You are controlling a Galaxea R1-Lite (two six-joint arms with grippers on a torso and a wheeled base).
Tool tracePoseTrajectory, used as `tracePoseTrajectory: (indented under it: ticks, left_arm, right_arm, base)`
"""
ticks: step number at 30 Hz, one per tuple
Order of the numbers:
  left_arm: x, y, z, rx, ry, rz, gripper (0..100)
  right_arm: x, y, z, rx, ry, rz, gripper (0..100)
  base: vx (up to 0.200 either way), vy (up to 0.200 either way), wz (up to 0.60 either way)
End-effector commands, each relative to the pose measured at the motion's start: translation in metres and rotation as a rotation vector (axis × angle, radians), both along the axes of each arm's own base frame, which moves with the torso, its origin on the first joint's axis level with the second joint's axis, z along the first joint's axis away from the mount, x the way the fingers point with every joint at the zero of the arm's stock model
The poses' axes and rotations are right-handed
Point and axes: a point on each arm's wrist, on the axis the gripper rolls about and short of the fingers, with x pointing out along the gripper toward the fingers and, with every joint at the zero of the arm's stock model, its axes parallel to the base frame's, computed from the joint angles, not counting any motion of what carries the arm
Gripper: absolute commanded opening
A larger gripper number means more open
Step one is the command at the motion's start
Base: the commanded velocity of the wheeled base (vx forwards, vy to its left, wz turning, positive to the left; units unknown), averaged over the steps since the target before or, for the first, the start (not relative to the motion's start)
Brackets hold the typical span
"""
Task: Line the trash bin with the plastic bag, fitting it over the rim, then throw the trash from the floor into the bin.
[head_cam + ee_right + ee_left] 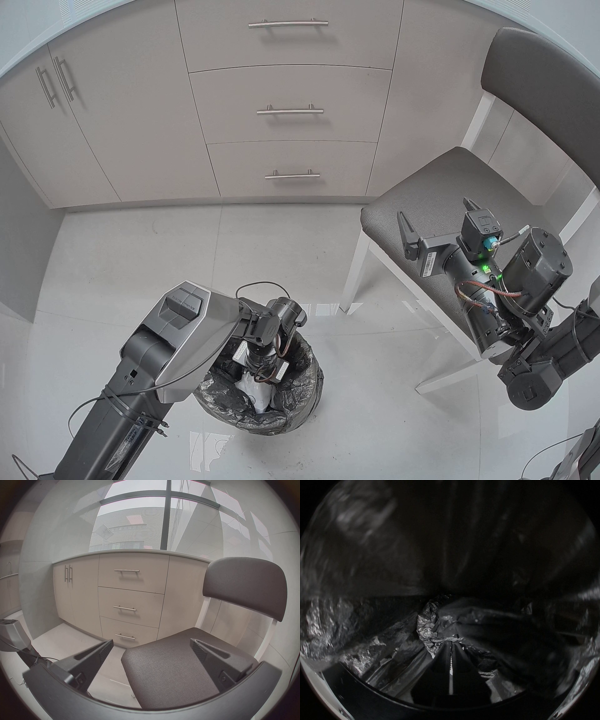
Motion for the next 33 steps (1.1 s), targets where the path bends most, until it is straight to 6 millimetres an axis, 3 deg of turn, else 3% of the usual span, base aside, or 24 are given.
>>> tracePoseTrajectory:
  ticks: [1, 9, 13, 14, 17, 22, 25, 29, 33]
  left_arm:
    - [0.001, 0.000, -0.014, 0.001, -0.006, 0.003, 0]
    - [0.001, -0.001, -0.016, -0.005, -0.002, -0.009, 0]
    - [0.002, -0.003, -0.005, -0.015, -0.026, 0.002, 0]
    - [0.002, -0.004, 0.006, -0.023, -0.040, 0.005, 0]
    - [0.000, -0.012, 0.065, -0.075, -0.120, 0.011, 0]
    - [-0.028, -0.018, 0.157, -0.100, -0.178, -0.030, 0]
    - [-0.047, -0.018, 0.194, -0.073, -0.212, -0.042, 0]
    - [-0.063, -0.019, 0.227, -0.052, -0.290, -0.050, 0]
    - [-0.083, -0.015, 0.270, -0.067, -0.380, -0.076, 0]
  right_arm:
    - [0.000, -0.002, -0.001, 0.008, -0.004, -0.007, 100]
    - [-0.009, -0.010, -0.002, 0.003, 0.012, -0.013, 100]
    - [-0.020, -0.018, -0.001, 0.003, 0.018, -0.017, 100]
    - [-0.022, -0.021, -0.001, 0.002, 0.019, -0.021, 100]
    - [-0.030, -0.030, -0.001, -0.001, 0.026, -0.027, 100]
    - [-0.038, -0.036, -0.005, 0.012, 0.046, -0.025, 100]
    - [-0.043, -0.040, -0.006, 0.035, 0.057, -0.048, 100]
    - [-0.050, -0.047, -0.006, 0.047, 0.066, -0.083, 100]
    - [-0.059, -0.063, -0.001, 0.055, 0.052, -0.124, 100]
  base:
    - [0.000, 0.000, 0.00]
    - [0.000, 0.000, 0.00]
    - [0.000, 0.000, 0.00]
    - [0.000, 0.000, 0.00]
    - [0.000, 0.000, 0.00]
    - [0.000, 0.000, 0.00]
    - [0.000, 0.000, 0.00]
    - [0.000, 0.000, 0.00]
    - [0.000, 0.000, 0.00]
